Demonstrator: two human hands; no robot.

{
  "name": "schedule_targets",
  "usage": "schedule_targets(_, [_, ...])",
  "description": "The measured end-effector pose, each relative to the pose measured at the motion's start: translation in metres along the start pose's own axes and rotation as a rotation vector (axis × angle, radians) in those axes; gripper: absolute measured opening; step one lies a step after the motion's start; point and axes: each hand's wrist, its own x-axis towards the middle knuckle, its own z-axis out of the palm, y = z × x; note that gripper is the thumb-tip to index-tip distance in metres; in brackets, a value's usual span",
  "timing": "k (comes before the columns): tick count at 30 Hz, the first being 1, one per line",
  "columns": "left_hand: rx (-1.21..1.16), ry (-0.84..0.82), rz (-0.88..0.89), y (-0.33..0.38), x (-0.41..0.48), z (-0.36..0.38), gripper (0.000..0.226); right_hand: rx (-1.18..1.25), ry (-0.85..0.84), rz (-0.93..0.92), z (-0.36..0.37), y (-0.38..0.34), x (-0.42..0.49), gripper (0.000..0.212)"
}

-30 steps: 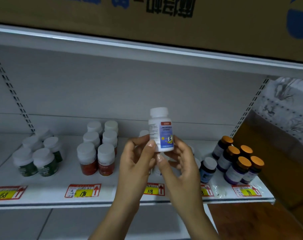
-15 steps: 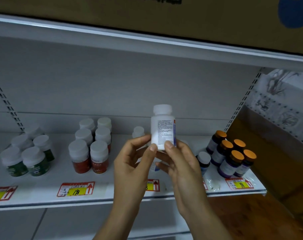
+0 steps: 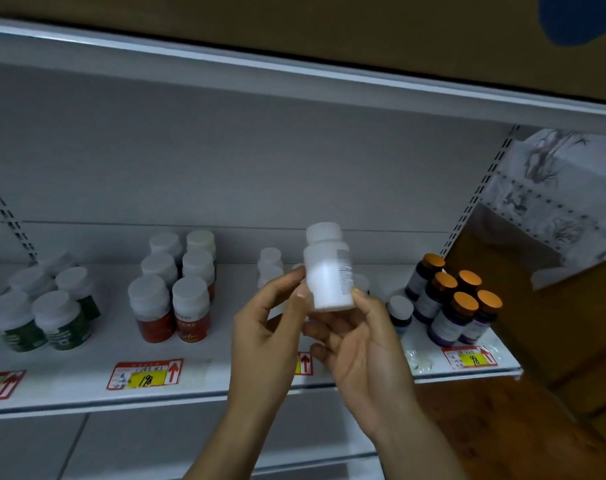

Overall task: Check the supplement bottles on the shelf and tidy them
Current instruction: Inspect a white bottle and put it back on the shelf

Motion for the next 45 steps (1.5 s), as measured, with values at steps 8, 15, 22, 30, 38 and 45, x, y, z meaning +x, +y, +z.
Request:
schedule_targets(8, [0.014, -0.134, -0.061, -0.001, 0.004, 0.002, 0.031, -0.555, 0.267, -0.642, -0.004, 0.02, 0.002, 0.045])
schedule_targets(15, [0.178, -0.129, -0.009, -0.011, 0.009, -0.005, 0.043, -0.69, 0.223, -0.671, -0.02, 0.033, 0.011, 0.06])
schedule_targets(22, [0.427, -0.135, 0.371, -0.011, 0.006, -0.008, 0.05, -0.802, 0.168, -0.796, -0.028, 0.025, 0.026, 0.064])
schedule_targets(30, [0.401, -0.155, 0.507, -0.02, 0.007, -0.01, 0.048, -0.907, 0.162, -0.933, -0.033, 0.022, 0.031, 0.061])
schedule_targets(38, [0.071, -0.148, -0.16, -0.014, 0.015, -0.017, 0.031, -0.825, -0.015, -0.559, -0.039, 0.018, 0.03, 0.051])
schedule_targets(45, [-0.037, -0.117, -0.233, -0.025, 0.014, -0.02, 0.039, -0.866, -0.086, -0.285, -0.036, 0.02, 0.033, 0.046])
